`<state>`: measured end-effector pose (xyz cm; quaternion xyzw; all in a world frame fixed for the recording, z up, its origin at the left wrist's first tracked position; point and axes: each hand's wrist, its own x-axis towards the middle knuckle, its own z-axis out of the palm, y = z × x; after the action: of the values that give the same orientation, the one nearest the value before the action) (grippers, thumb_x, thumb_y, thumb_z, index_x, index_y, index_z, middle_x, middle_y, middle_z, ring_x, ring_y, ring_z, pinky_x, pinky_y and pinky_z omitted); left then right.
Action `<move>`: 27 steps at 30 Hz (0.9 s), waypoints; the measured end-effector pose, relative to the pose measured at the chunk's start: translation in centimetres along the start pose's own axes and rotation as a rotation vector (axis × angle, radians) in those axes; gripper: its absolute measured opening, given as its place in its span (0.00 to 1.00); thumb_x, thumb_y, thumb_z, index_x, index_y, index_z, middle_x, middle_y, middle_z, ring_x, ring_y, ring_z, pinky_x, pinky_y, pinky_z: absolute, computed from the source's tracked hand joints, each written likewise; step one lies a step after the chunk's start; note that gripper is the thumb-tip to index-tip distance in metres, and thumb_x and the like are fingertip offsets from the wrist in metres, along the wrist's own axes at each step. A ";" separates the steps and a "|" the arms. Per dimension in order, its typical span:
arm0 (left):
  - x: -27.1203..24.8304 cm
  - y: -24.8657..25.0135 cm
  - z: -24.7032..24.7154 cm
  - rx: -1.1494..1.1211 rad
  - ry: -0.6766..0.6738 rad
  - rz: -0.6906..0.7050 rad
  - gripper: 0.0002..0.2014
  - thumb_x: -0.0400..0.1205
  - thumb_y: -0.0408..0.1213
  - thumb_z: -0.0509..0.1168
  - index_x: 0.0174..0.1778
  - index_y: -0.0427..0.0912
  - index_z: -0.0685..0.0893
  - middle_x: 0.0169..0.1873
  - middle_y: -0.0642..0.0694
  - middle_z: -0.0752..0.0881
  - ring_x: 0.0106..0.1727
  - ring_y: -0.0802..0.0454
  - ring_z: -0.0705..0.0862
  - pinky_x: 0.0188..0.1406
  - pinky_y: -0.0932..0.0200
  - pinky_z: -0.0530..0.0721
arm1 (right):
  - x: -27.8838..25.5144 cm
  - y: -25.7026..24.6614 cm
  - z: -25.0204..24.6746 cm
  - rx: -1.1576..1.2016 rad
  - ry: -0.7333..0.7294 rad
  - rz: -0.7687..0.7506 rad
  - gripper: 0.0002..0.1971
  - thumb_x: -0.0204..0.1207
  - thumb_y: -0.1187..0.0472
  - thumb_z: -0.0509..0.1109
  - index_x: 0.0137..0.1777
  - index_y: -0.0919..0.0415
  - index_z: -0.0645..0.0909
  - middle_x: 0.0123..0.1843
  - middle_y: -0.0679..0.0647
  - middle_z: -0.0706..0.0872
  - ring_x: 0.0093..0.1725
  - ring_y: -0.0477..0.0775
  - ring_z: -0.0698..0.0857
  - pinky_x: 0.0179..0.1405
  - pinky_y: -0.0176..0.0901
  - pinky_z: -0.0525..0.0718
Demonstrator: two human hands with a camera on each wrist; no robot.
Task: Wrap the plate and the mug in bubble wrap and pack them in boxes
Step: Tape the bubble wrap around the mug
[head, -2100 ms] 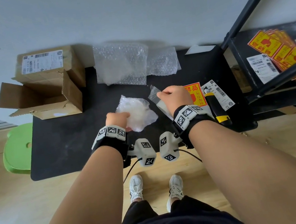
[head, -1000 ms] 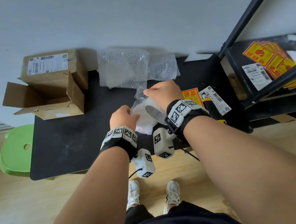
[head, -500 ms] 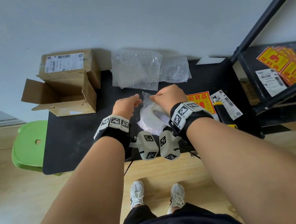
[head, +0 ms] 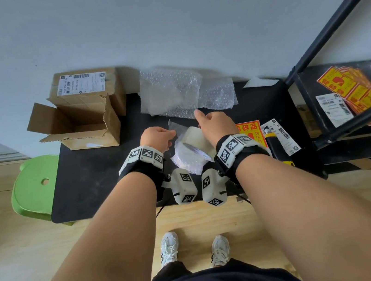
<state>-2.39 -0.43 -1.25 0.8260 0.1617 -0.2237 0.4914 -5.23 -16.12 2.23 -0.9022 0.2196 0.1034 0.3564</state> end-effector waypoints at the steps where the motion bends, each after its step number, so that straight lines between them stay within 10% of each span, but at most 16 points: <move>1: -0.1 0.0 0.0 -0.007 -0.004 0.001 0.12 0.81 0.39 0.69 0.33 0.42 0.81 0.28 0.46 0.82 0.29 0.54 0.79 0.42 0.58 0.85 | -0.1 0.1 0.2 0.002 -0.006 -0.004 0.29 0.83 0.40 0.52 0.40 0.61 0.85 0.39 0.55 0.86 0.41 0.58 0.83 0.42 0.47 0.78; 27: 0.1 0.1 -1.1 0.101 0.075 -0.007 0.13 0.82 0.38 0.68 0.30 0.42 0.80 0.29 0.45 0.84 0.37 0.46 0.85 0.52 0.51 0.86 | -0.5 -0.9 1.8 -0.461 0.073 -0.027 0.26 0.88 0.47 0.46 0.55 0.62 0.83 0.50 0.58 0.87 0.45 0.58 0.80 0.42 0.47 0.69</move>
<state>-2.05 0.49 -0.74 0.8569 0.1716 -0.2023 0.4419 -5.31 -14.17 1.64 -0.9658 0.1908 0.1131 0.1340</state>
